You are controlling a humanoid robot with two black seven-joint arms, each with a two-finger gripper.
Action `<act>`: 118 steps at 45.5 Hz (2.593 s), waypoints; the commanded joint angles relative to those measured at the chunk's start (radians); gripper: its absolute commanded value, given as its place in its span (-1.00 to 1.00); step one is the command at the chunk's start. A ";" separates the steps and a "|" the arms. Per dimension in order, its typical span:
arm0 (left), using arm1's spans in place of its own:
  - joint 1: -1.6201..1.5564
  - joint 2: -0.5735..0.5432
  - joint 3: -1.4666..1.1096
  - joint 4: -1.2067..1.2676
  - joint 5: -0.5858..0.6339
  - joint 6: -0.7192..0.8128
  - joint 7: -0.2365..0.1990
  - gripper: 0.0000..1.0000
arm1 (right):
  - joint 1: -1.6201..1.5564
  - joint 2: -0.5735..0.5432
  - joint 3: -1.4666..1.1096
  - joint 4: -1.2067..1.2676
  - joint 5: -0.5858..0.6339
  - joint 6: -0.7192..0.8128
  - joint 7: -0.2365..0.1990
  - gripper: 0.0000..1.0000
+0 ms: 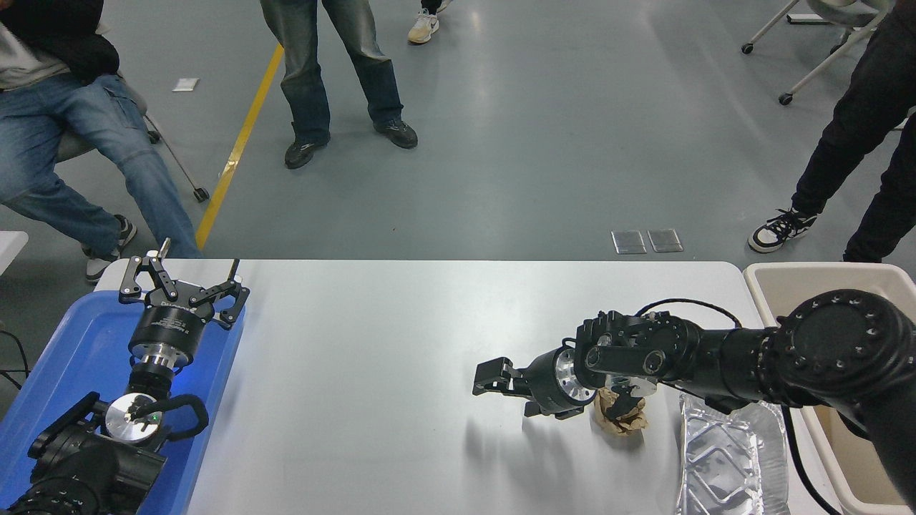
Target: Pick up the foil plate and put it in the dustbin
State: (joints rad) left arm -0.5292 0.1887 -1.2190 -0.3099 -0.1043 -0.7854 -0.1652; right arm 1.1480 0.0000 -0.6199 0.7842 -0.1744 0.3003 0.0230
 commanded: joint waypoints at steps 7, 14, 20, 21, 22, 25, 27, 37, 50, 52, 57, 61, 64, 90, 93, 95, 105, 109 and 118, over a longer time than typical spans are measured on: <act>0.000 0.000 0.000 0.000 0.000 0.000 0.000 0.99 | -0.004 0.000 0.000 0.000 -0.004 0.002 -0.002 1.00; 0.000 0.000 0.001 0.000 0.000 0.000 0.000 0.99 | -0.004 0.000 0.000 0.000 -0.010 0.002 0.000 1.00; 0.000 0.001 0.001 0.000 0.000 0.000 0.000 0.99 | 0.006 0.000 -0.001 0.003 -0.017 0.011 -0.002 1.00; 0.000 0.000 0.001 0.000 0.000 0.000 0.000 0.99 | 0.010 0.000 -0.001 0.003 -0.016 0.014 -0.003 1.00; 0.000 0.000 0.001 0.000 0.000 0.000 0.000 0.99 | 0.016 0.000 -0.001 0.004 -0.016 0.017 -0.005 1.00; 0.000 0.001 0.001 0.000 0.000 0.000 0.000 0.99 | 0.051 0.000 -0.009 0.016 -0.013 0.019 -0.006 1.00; 0.000 0.000 0.001 0.000 0.000 0.000 0.000 0.99 | 0.087 0.000 -0.021 0.029 -0.010 0.034 -0.008 1.00; 0.000 0.001 0.001 0.002 -0.002 0.000 0.000 0.99 | 0.360 0.000 -0.129 0.210 0.007 0.187 -0.008 1.00; 0.000 0.001 0.000 0.002 -0.002 0.000 -0.002 0.99 | 0.864 -0.262 -0.389 0.599 0.042 0.401 -0.011 1.00; 0.000 0.001 0.000 0.000 -0.002 0.000 -0.002 0.99 | 0.923 -0.288 -0.426 0.639 0.044 0.422 -0.011 1.00; 0.000 0.001 0.001 0.002 -0.002 0.000 -0.002 0.99 | 1.053 -0.396 -0.527 0.717 0.026 0.485 -0.014 1.00; 0.000 0.001 0.000 0.000 -0.002 0.000 -0.002 0.99 | 1.185 -0.452 -0.628 0.792 0.001 0.485 -0.015 1.00; 0.000 0.001 0.000 0.000 -0.002 0.000 -0.002 0.99 | 1.278 -0.474 -0.704 0.846 -0.010 0.485 -0.015 1.00; 0.000 0.001 0.001 0.002 -0.002 0.000 -0.002 0.99 | 1.566 -0.503 -0.974 0.960 -0.128 0.485 -0.031 1.00; 0.000 0.001 0.001 0.002 -0.002 0.000 -0.002 0.99 | 1.509 -0.557 -0.986 0.957 -0.192 0.485 -0.031 1.00; 0.000 0.001 0.001 0.002 -0.002 0.000 -0.002 0.99 | 1.469 -0.586 -0.994 0.951 -0.235 0.485 -0.031 1.00; 0.000 0.001 0.000 0.000 -0.002 0.000 -0.002 0.99 | 1.130 -0.788 -0.946 0.868 -0.415 0.283 -0.026 1.00; 0.000 0.001 0.001 0.002 -0.002 0.000 -0.002 0.99 | 0.942 -0.856 -0.815 0.802 -0.445 0.223 -0.026 1.00; 0.000 0.001 0.000 0.000 -0.002 0.000 -0.002 0.99 | 0.451 -0.913 -0.427 0.623 -0.554 0.154 -0.026 1.00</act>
State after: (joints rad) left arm -0.5293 0.1902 -1.2193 -0.3096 -0.1059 -0.7854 -0.1673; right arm 2.1011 -0.8084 -1.3908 1.5786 -0.5951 0.5665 -0.0035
